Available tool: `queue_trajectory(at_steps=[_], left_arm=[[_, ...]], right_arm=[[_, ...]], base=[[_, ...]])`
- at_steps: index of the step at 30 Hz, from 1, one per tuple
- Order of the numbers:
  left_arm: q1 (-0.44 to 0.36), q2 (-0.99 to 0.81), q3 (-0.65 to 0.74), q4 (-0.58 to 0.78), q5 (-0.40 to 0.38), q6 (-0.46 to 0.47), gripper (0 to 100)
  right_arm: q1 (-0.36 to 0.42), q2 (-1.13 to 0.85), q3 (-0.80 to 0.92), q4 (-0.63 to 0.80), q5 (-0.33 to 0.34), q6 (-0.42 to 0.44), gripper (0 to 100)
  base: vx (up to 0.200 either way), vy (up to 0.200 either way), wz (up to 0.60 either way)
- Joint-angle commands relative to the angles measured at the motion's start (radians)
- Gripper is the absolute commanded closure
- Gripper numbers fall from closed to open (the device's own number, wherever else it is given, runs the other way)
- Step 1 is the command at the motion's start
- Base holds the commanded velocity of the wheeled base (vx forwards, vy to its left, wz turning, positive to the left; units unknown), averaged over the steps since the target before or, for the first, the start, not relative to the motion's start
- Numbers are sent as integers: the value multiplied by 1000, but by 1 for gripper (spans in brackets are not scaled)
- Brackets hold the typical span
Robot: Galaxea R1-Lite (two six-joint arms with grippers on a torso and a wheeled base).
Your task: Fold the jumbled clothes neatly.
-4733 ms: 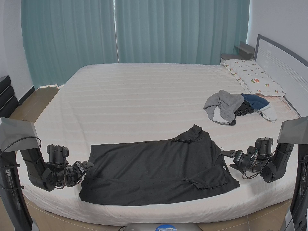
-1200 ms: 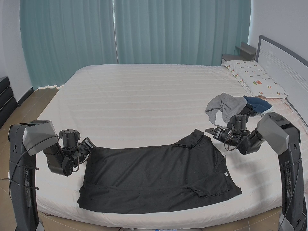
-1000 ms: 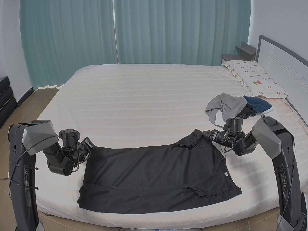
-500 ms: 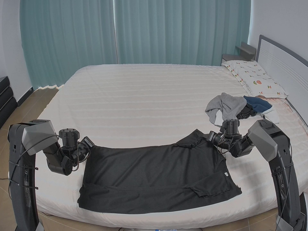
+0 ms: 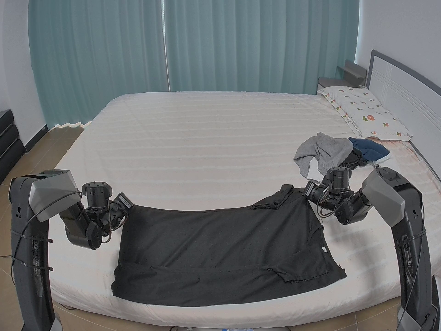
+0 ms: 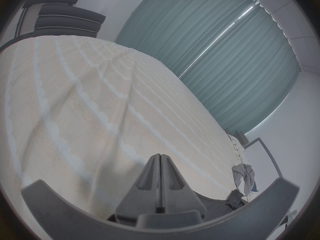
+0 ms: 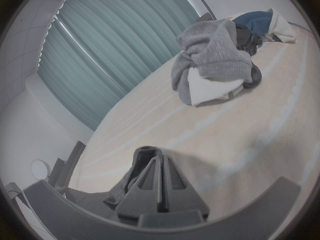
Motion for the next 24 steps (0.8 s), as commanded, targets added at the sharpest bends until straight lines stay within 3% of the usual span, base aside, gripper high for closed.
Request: queue_trajectory(at_steps=[1,4,8,17,20,24], left_arm=[[8,-31,4,-2,1,0,100],[17,-48,14,-3,1,1,100],[25,-64,15,-3,2,0,100],[51,-95,24,-2,-2,-2,100],[54,-94,41,3,-7,0,100],[52,-89,44,-5,-7,3,100]], right_arm=[[-1,-43,58,-61,19,20,100],[-1,-55,109,-159,20,31,100],[-1,-88,188,-259,22,146,100],[-41,-85,251,-342,28,151,100],[-43,-83,280,-299,82,143,100],[-44,-94,282,-328,80,151,100]], base=[[0,0,0],[0,0,0],[0,0,0],[0,0,0],[0,0,0],[0,0,0]])
